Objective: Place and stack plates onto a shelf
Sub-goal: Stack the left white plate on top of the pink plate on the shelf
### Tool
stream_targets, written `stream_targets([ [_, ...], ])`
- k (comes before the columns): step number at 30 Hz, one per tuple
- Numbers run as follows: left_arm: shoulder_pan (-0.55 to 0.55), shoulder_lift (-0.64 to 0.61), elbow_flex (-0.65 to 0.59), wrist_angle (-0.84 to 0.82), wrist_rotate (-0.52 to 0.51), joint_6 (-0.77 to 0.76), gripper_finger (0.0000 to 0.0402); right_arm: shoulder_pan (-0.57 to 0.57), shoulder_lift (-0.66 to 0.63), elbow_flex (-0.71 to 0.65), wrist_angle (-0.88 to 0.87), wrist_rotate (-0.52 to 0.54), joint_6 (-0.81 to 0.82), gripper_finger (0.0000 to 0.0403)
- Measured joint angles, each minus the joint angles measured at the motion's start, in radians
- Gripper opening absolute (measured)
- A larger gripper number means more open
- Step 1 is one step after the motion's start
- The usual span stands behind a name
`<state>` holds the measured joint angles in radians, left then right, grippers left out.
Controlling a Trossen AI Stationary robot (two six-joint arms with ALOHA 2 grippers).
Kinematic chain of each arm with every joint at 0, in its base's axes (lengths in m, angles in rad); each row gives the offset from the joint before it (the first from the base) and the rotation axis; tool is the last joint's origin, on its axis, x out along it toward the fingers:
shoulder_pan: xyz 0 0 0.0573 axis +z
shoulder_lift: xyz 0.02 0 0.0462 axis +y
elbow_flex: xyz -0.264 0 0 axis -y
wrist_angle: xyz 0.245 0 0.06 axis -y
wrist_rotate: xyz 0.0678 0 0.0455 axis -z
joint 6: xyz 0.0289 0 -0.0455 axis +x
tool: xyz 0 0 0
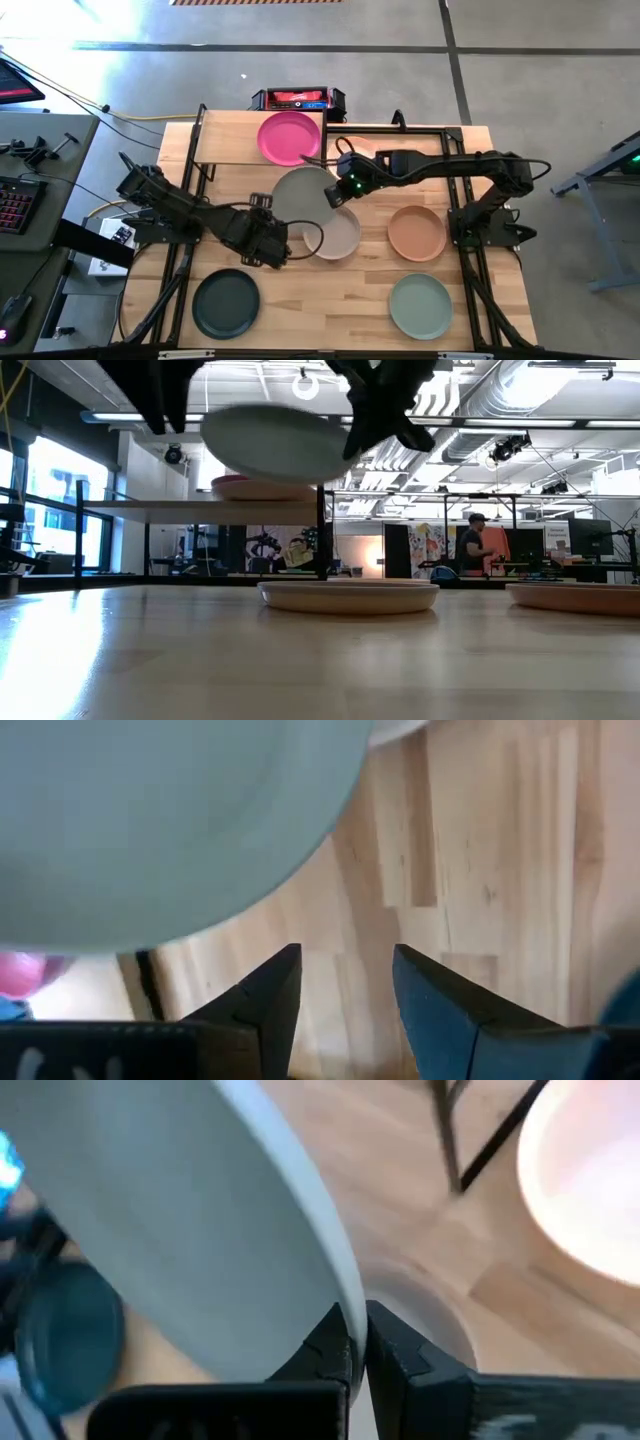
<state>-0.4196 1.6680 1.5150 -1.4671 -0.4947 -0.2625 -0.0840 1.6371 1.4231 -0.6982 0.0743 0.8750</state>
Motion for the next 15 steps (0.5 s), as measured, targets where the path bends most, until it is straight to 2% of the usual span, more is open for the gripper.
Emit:
stream_targets([
  [6, 0.002, 0.0, 0.001, -0.073, -0.036, -0.093, 0.0145, -0.042, 0.0, 0.001, -0.008, 0.01, 0.016, 0.0],
  [15, 0.013, -0.018, 0.002, -0.112, -0.071, -0.153, 0.0145, -0.126, 0.0, 0.001, 0.033, -0.057, -0.007, 0.0],
])
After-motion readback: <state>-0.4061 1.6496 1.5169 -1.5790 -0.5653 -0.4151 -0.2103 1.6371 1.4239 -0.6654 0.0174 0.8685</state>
